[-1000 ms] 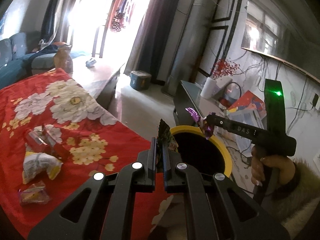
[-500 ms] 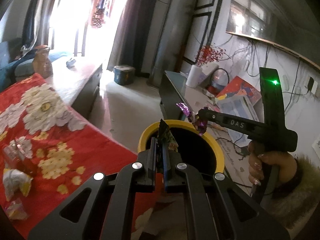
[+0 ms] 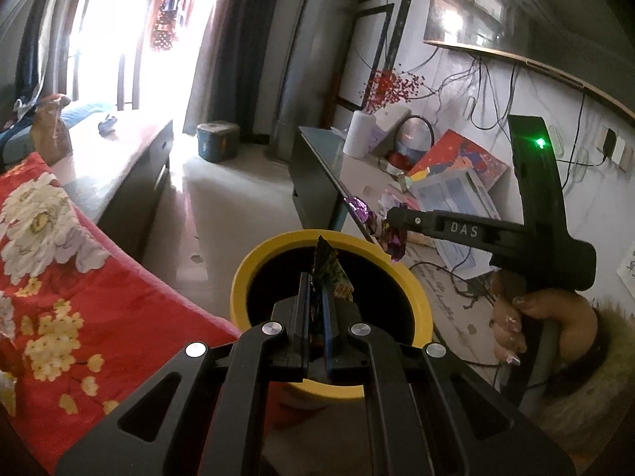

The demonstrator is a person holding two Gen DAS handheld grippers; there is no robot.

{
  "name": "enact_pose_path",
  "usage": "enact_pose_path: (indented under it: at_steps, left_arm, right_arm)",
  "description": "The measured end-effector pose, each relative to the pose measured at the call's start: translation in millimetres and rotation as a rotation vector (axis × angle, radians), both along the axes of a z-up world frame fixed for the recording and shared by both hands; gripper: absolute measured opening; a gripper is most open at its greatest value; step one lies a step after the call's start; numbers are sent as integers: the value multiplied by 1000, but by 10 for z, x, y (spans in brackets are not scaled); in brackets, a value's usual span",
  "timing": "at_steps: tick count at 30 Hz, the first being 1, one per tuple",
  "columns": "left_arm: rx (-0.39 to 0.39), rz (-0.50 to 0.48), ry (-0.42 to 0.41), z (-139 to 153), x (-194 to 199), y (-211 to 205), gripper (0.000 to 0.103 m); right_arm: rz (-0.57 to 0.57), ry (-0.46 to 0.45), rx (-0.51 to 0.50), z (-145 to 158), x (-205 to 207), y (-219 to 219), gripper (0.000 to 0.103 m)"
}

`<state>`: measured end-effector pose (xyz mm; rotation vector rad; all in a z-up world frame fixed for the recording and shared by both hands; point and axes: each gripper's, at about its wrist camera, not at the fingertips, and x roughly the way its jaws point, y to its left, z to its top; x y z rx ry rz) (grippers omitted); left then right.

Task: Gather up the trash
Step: 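Carry the snack wrapper and purple wrapper over the trash bin, then open both tools over the bin, dropping both wrappers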

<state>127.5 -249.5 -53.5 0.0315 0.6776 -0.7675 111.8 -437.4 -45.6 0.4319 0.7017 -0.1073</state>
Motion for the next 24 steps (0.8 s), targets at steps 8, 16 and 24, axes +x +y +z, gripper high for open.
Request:
enact_pose_path:
  at_steps: [8, 16, 24]
  left_arm:
    - [18, -47, 37, -217, 53, -194, 5]
    - [26, -86, 71, -394, 132, -352, 5]
    - [51, -107, 100, -580, 243, -534, 14]
  right_arm:
    - [-45, 26, 22, -103, 2, -176, 7]
    - [-43, 44, 46, -185, 14, -268, 7]
    - [-59, 78, 121, -339, 63, -382, 10]
